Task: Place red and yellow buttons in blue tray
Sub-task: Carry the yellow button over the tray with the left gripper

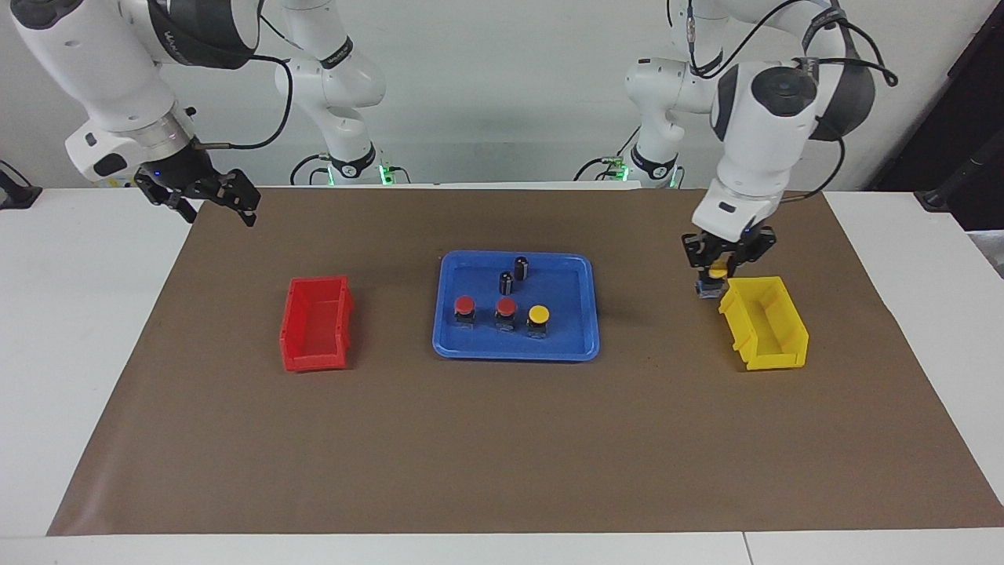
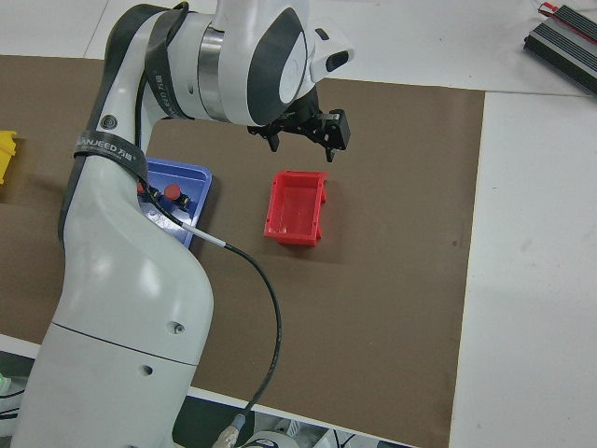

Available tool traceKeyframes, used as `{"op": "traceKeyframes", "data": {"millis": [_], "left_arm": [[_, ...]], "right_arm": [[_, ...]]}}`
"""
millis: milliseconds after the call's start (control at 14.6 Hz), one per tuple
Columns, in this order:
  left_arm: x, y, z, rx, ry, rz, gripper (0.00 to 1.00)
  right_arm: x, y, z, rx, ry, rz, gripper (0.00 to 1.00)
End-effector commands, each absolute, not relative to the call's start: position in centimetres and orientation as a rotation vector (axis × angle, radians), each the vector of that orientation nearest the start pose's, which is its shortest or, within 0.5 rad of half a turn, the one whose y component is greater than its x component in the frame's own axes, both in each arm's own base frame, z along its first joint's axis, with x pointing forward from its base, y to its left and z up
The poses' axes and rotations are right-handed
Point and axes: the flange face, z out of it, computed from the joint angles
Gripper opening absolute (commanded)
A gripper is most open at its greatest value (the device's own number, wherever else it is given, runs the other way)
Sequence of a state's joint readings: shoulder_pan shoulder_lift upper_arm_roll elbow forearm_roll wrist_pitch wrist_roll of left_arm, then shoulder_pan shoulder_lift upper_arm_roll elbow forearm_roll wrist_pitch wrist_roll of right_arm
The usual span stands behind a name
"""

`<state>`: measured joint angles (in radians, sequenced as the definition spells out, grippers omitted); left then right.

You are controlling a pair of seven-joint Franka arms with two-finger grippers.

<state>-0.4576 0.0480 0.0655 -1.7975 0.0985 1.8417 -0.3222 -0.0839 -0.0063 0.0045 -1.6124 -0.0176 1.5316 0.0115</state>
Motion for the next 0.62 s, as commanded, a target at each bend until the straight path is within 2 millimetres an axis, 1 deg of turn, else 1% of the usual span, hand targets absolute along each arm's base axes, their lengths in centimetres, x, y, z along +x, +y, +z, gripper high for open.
{"op": "traceKeyframes", "data": {"millis": [0,68,205,274,342,411,548], "left_arm": [[53.3,-27.9,45.7,-3.08,0.133,-0.037,0.01],[53.4,-29.6,43.8,-3.081,0.12,-0.047,0.01],[53.3,-32.2,40.9,-3.121,0.121,-0.039,0.01],[53.3,-33.0,39.9,-3.15,0.103,-0.034,0.01],[52.7,-34.3,38.7,-3.149,0.124,-0.012,0.01],[52.4,-35.1,37.9,-3.145,0.14,-0.002,0.01],[52.4,-35.5,36.8,-3.142,0.144,0.001,0.01]], "right_arm": [[54.3,-4.3,60.9,-3.159,0.095,0.103,1.0],[54.3,-4.2,60.9,-3.156,0.095,0.103,1.0],[54.3,-4.3,60.9,-3.154,0.097,0.103,1.0],[54.3,-4.3,60.9,-3.154,0.094,0.101,1.0],[54.3,-4.3,60.9,-3.154,0.097,0.1,1.0],[54.3,-4.3,60.9,-3.153,0.094,0.1,1.0],[54.3,-4.3,60.9,-3.153,0.094,0.103,1.0]]}}
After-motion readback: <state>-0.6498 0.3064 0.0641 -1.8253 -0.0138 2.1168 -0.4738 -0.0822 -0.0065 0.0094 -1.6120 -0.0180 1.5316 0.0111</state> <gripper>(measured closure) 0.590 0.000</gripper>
